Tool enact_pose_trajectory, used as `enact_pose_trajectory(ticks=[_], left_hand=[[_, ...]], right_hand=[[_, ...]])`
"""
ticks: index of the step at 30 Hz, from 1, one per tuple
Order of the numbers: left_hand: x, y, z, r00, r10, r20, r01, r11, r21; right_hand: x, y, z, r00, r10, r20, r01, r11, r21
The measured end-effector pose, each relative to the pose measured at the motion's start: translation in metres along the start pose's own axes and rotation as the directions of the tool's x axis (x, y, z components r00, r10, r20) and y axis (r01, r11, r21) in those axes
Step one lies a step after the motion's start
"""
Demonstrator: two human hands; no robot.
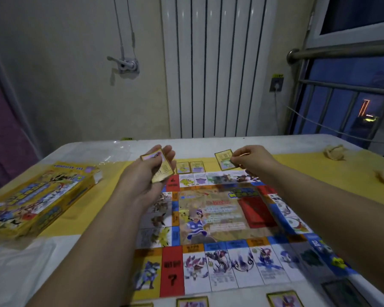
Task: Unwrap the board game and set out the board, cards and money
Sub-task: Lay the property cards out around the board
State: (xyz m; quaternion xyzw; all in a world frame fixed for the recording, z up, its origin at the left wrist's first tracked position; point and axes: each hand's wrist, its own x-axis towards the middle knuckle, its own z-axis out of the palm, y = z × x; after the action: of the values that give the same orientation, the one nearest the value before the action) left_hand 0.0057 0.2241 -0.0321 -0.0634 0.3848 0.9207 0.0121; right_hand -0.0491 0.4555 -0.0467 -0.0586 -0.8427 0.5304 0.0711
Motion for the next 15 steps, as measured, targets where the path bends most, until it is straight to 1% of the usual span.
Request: enact_pose_trajectory(ticks=[5, 9, 15], left_hand=[[0.024, 0.009, -0.012, 0.998, -0.027, -0.056, 0.022, 0.996, -0.084], [0.033, 0.016, -0.020, 0.998, -0.032, -0.062, 0.023, 0.989, -0.144], [0.036, 0.019, -0.024, 0.996, -0.060, -0.065, 0.046, 0.981, -0.189]], right_hand=[[0.056, 0.017, 0.039, 0.997, 0.018, -0.075, -0.026, 0.994, -0.110], [0.081, 0.025, 0.058, 0.992, 0.042, -0.119, -0.063, 0.981, -0.183], [0.093, 0.028, 0.075, 0.995, 0.022, -0.096, -0.053, 0.942, -0.331]])
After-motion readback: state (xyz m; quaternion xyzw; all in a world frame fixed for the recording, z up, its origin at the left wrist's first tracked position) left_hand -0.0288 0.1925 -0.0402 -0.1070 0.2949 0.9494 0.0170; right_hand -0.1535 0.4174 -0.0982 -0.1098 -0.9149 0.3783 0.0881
